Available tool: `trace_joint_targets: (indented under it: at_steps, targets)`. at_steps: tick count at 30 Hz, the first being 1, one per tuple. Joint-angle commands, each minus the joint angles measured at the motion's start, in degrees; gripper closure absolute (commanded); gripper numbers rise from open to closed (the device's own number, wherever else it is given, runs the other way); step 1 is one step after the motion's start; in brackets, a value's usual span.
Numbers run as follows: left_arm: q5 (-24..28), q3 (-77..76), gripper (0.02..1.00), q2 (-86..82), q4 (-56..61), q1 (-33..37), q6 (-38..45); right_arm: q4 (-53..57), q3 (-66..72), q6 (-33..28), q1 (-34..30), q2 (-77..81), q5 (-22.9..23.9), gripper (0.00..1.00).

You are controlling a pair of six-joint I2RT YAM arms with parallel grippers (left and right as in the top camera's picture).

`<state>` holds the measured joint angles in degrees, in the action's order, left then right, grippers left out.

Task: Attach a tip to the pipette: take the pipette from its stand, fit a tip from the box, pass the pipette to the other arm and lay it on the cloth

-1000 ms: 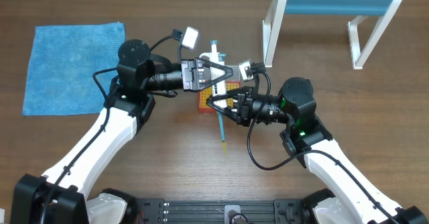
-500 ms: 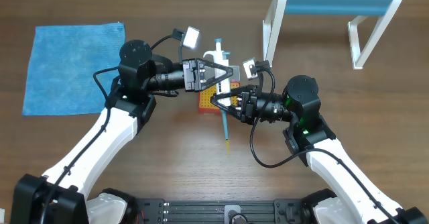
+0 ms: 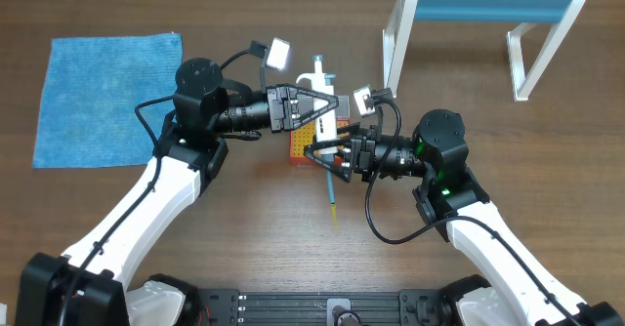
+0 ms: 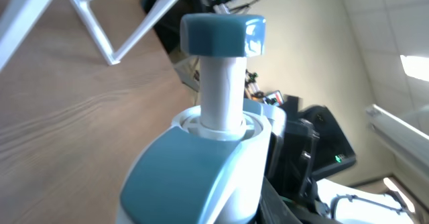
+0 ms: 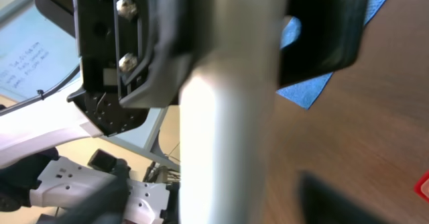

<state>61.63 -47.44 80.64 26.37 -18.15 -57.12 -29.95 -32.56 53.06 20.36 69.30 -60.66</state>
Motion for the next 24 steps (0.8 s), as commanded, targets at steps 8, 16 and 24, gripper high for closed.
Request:
trace_joint_targets:
  at_steps: [8,16,24]
  targets:
    - [-10.56,-3.58,0.993,0.13,-34.97,9.51,11.8,16.79,-0.94,-13.29,-19.37,-0.22,-14.01,0.097]
    - [-33.16,-31.71,0.993,3.28,-88.24,23.63,37.24,48.81,-0.94,-23.74,-23.54,0.74,20.17,0.097]
    - [-54.27,-73.64,0.993,26.97,-118.42,39.21,46.86,47.01,-0.94,-18.78,-23.54,0.74,28.44,0.097]
